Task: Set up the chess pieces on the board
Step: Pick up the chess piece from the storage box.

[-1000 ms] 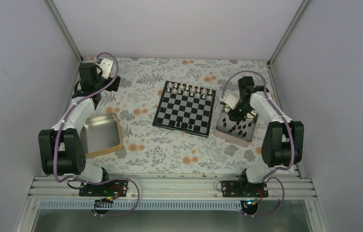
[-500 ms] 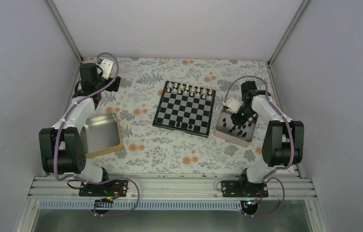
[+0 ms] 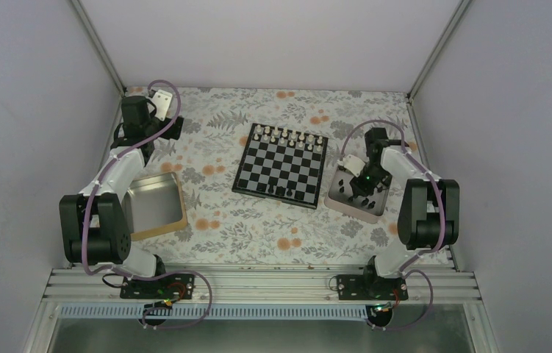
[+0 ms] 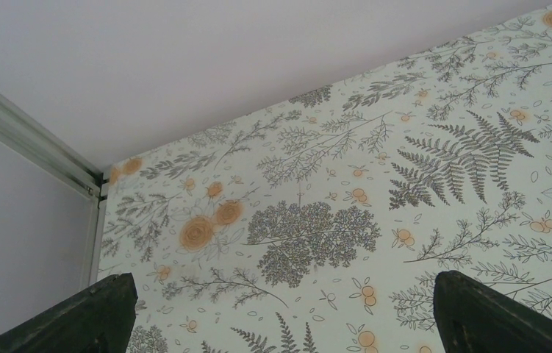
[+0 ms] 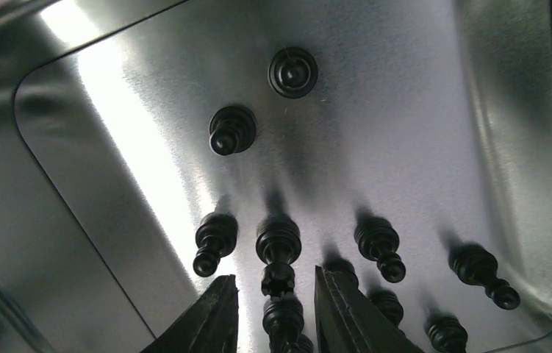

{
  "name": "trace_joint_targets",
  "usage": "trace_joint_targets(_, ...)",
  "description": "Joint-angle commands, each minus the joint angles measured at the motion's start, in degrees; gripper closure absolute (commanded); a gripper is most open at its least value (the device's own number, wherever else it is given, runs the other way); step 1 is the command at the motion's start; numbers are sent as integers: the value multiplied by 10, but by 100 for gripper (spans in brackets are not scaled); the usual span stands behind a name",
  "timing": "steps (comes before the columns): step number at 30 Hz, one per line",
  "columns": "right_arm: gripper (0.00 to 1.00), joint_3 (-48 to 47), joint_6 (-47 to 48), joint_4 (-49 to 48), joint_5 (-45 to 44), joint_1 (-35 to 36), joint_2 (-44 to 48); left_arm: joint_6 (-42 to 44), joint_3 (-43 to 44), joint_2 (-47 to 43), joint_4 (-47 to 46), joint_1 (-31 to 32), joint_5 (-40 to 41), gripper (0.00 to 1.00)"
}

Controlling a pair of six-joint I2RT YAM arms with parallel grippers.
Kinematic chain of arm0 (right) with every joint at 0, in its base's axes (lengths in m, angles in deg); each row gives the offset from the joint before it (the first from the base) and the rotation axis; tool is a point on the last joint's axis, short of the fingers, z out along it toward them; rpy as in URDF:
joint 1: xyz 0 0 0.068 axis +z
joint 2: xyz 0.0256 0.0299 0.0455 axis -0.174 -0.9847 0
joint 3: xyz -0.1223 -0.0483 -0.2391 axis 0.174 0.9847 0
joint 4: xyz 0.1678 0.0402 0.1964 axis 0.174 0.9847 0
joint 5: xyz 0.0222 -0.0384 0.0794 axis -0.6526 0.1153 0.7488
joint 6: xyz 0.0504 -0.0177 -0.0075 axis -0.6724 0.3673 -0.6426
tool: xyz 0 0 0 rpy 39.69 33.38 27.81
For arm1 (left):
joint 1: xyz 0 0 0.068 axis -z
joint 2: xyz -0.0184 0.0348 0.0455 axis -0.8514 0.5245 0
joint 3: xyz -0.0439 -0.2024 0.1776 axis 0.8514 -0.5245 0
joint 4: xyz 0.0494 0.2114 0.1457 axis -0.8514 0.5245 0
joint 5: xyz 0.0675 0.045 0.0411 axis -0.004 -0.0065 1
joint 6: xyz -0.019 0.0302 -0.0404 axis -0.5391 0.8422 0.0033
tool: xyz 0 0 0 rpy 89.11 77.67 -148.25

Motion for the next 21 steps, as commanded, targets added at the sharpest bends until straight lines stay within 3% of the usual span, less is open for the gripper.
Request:
trace_joint_targets(1, 71, 12, 6, 5, 10, -6, -8, -5, 16, 5, -4, -2, -4, 0)
trace_joint_targets(13, 73, 18, 4, -12, 6, -7, -36, -6, 15, 4, -2, -2, -2, 0)
trace_joint_targets(21, 90, 7, 3, -15, 9, -7, -33, -6, 13, 2, -1, -2, 0, 0)
